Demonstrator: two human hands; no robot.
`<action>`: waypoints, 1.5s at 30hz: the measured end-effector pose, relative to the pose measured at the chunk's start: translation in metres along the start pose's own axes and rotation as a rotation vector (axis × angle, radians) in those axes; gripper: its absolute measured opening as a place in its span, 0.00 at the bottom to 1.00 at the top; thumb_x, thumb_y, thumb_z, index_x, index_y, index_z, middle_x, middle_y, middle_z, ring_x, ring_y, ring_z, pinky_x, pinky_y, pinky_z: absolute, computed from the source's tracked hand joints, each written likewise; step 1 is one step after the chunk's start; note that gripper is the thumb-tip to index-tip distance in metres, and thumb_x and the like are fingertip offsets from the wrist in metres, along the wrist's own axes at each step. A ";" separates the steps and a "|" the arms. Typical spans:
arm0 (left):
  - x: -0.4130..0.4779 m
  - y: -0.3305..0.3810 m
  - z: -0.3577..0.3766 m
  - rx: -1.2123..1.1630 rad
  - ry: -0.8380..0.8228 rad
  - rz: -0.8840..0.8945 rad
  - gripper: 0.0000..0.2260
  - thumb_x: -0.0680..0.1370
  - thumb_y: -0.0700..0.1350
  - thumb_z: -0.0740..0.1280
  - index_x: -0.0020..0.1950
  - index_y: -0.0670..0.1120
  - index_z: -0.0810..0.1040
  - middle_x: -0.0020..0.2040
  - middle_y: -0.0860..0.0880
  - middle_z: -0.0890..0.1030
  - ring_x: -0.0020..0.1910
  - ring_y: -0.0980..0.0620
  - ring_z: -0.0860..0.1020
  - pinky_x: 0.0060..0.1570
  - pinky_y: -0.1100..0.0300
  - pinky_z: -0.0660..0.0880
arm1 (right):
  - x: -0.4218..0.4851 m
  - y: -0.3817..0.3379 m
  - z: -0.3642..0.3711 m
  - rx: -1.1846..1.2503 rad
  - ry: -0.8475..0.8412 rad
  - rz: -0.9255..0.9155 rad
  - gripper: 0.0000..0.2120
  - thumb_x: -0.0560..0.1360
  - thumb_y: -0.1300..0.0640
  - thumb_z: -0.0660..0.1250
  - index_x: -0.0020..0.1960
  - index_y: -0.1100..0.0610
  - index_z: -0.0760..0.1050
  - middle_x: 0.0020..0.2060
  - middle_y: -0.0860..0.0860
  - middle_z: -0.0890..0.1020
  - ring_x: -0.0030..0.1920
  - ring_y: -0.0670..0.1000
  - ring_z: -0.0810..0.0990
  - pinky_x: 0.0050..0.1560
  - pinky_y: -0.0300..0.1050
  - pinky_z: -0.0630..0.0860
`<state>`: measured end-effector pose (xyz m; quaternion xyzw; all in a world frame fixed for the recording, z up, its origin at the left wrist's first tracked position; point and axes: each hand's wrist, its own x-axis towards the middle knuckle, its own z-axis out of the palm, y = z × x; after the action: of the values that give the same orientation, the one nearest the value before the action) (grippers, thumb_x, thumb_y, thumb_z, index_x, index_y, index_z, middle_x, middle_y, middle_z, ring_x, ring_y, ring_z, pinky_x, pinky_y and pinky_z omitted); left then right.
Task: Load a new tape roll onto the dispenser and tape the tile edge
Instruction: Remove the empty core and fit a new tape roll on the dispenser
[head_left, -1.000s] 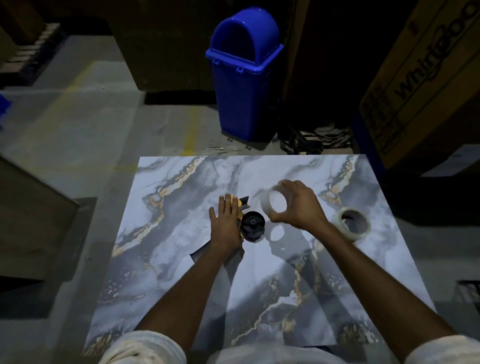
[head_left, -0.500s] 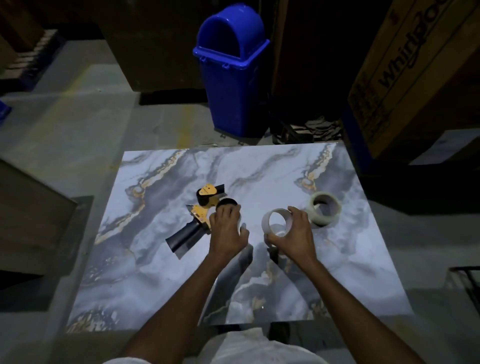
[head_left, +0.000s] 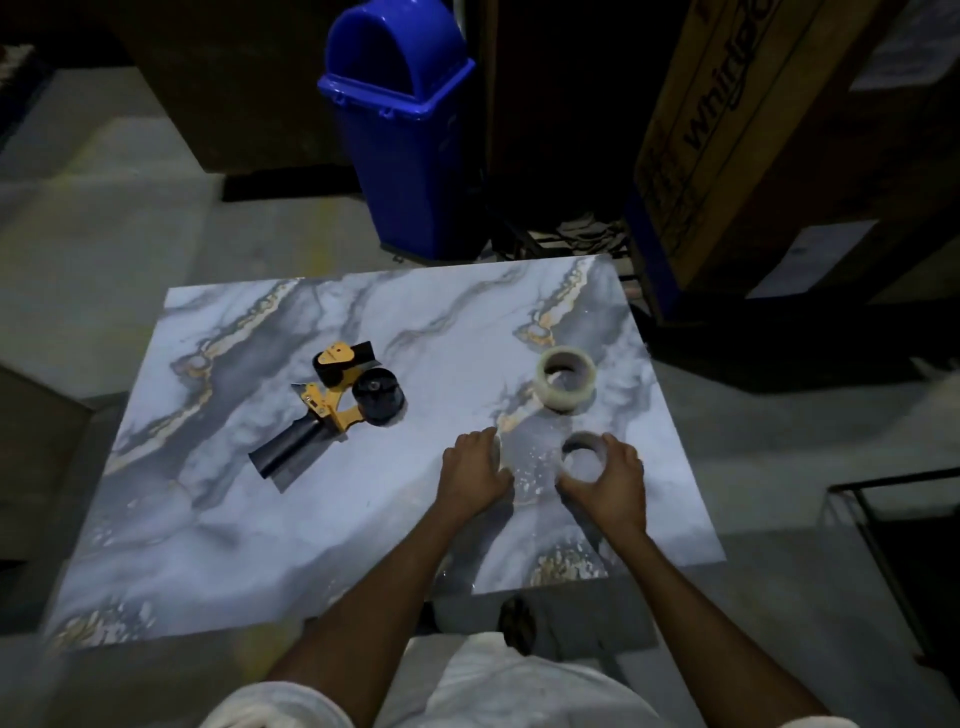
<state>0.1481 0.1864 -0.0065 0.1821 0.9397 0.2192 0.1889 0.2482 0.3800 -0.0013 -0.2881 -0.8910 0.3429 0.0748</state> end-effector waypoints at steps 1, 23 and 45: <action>0.000 0.001 0.003 0.015 0.019 -0.001 0.19 0.72 0.54 0.68 0.61 0.48 0.73 0.55 0.46 0.79 0.58 0.40 0.76 0.51 0.48 0.72 | -0.002 0.003 0.001 -0.001 -0.018 -0.013 0.31 0.62 0.41 0.74 0.63 0.46 0.72 0.57 0.47 0.75 0.60 0.51 0.74 0.58 0.50 0.76; -0.019 -0.042 -0.022 -0.116 0.255 -0.025 0.26 0.80 0.51 0.67 0.76 0.45 0.69 0.72 0.45 0.75 0.72 0.43 0.70 0.68 0.48 0.64 | -0.028 -0.058 0.052 -0.114 0.096 -0.328 0.33 0.75 0.42 0.67 0.76 0.52 0.63 0.72 0.53 0.69 0.72 0.56 0.66 0.70 0.56 0.62; 0.021 -0.182 -0.121 -0.080 0.556 -0.048 0.35 0.69 0.60 0.75 0.71 0.45 0.73 0.69 0.44 0.73 0.68 0.41 0.70 0.60 0.43 0.68 | 0.081 -0.113 0.056 -0.339 0.202 0.113 0.24 0.67 0.49 0.76 0.60 0.53 0.76 0.58 0.60 0.77 0.59 0.65 0.72 0.57 0.58 0.71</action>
<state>0.0298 0.0013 0.0009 0.0851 0.9502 0.2930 -0.0639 0.1110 0.3261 0.0249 -0.3790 -0.9063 0.1611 0.0951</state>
